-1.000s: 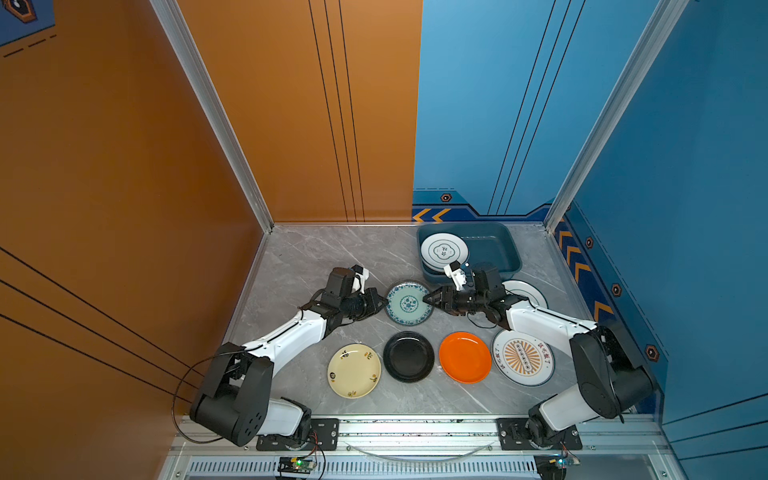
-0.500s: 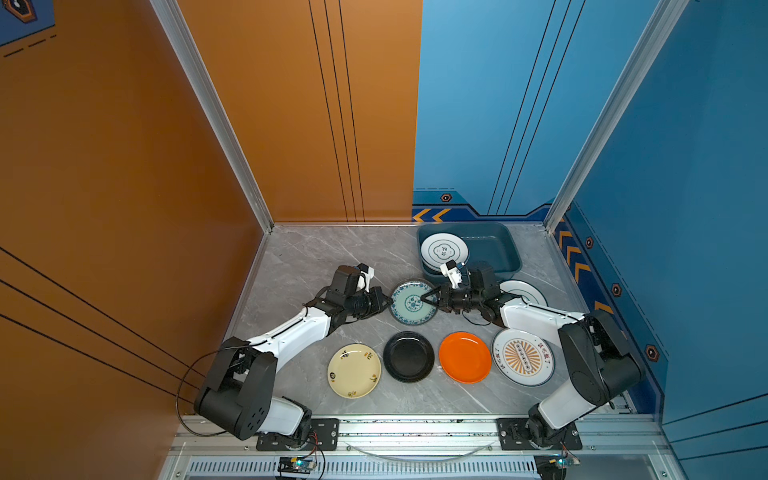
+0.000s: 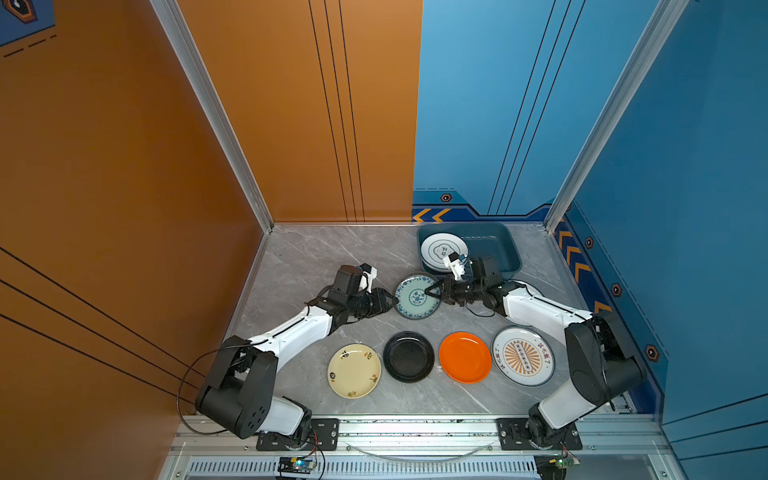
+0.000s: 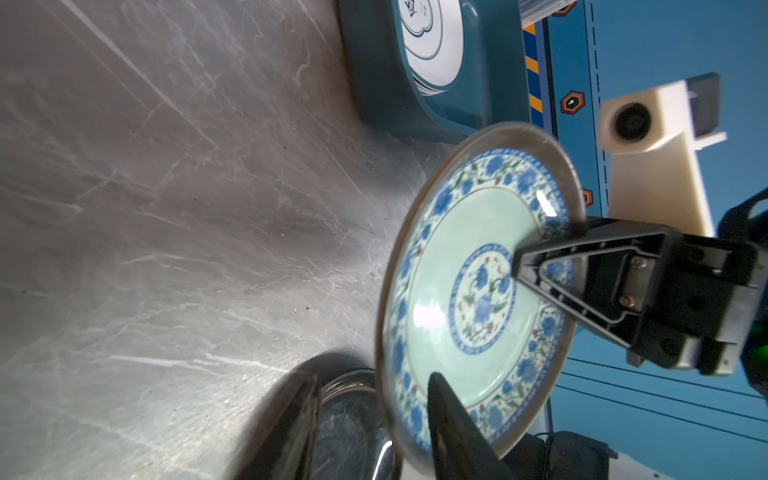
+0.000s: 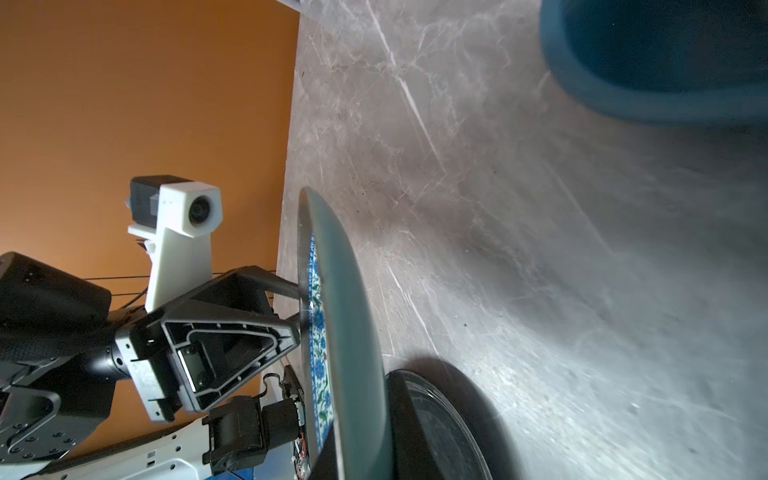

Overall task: Place the plates into the plastic bin on the countertop
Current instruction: 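Carry the blue-floral plate to the teal bin with the right gripper while the left withdraws, then lower the blue-floral plate into the bin and open the right gripper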

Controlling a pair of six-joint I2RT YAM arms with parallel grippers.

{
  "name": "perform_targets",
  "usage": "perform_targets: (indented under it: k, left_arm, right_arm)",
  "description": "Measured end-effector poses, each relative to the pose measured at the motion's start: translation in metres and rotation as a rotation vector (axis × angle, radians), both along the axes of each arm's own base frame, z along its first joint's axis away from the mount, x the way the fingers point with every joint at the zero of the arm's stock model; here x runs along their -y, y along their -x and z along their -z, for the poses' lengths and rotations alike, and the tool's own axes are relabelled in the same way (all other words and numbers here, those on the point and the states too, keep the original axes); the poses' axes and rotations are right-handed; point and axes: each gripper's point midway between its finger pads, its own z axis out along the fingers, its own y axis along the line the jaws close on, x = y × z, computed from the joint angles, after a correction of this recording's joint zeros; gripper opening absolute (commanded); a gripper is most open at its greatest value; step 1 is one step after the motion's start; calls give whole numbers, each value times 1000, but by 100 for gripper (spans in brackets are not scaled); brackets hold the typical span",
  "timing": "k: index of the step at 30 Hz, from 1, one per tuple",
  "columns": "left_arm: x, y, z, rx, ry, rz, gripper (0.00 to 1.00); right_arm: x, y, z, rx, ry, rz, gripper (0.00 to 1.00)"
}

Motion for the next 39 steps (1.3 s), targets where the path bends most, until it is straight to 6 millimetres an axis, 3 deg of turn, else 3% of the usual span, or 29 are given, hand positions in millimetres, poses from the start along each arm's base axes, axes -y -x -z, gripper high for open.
perform_targets:
  k: [2, 3, 9, 16, 20, 27, 31, 39]
  left_arm:
    - [-1, 1, 1, 8, -13, 2, 84]
    - [-2, 1, 0, 13, -17, 1, 99]
    - [-11, 9, -7, 52, -26, -29, 98]
    - [-21, 17, 8, 40, -55, -52, 98]
    - [-22, 17, 7, 44, -56, -56, 98]
    - [-24, 22, -1, 78, -52, -52, 98]
    - [-26, 24, 3, 75, -60, -50, 98]
    - [-27, 25, 6, 71, -68, -49, 98]
  right_arm:
    - [13, -9, -12, 23, 28, 29, 0]
    - [21, -14, -19, 39, 47, 50, 0]
    - [86, -49, -66, 142, 204, 229, 0]
    - [176, -85, -91, 186, 417, 484, 0]
    - [218, -106, -77, 143, 506, 585, 0]
    - [262, -134, -17, -3, 592, 650, 0]
    - [269, -145, 3, -51, 611, 652, 0]
    - [271, -167, 24, -78, 620, 645, 0]
